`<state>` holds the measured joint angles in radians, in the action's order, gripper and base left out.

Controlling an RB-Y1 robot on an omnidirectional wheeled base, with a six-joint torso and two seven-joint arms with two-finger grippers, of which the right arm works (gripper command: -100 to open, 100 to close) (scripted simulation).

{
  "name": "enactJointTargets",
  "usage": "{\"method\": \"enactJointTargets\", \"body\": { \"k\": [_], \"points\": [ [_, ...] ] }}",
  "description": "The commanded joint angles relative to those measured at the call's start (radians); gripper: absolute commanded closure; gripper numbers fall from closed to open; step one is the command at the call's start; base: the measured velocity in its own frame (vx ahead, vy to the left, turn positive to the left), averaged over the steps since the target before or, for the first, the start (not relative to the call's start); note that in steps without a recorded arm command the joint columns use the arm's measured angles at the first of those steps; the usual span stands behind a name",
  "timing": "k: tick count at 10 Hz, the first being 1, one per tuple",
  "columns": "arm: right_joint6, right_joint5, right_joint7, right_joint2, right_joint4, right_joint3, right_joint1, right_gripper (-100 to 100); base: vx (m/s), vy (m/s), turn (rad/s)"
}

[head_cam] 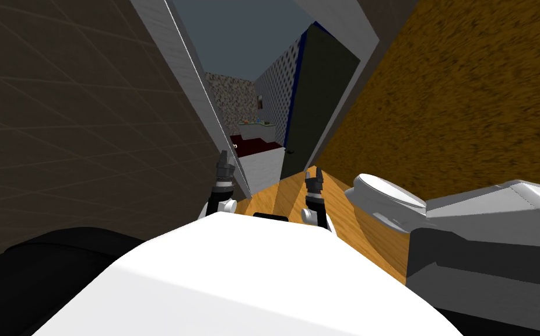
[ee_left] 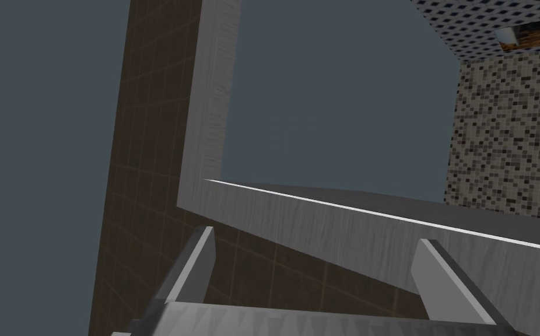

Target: Push the door open

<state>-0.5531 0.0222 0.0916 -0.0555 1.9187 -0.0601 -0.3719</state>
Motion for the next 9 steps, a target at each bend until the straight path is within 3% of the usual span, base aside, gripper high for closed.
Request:
{"method": "enactJointTargets", "body": {
  "k": [1, 7, 9],
  "points": [
    [-0.008, 0.0, 0.0, -0.008, -0.032, -0.001, 0.011, -100, 0.082, -0.063, 0.04],
    [-0.028, -0.008, -0.006, -0.025, -0.145, -0.015, 0.057, -100, 0.089, -0.075, 0.049],
    [-0.038, -0.011, -0.009, -0.032, -0.204, -0.022, 0.08, -100, 0.131, -0.106, 0.077]
  ]
}}
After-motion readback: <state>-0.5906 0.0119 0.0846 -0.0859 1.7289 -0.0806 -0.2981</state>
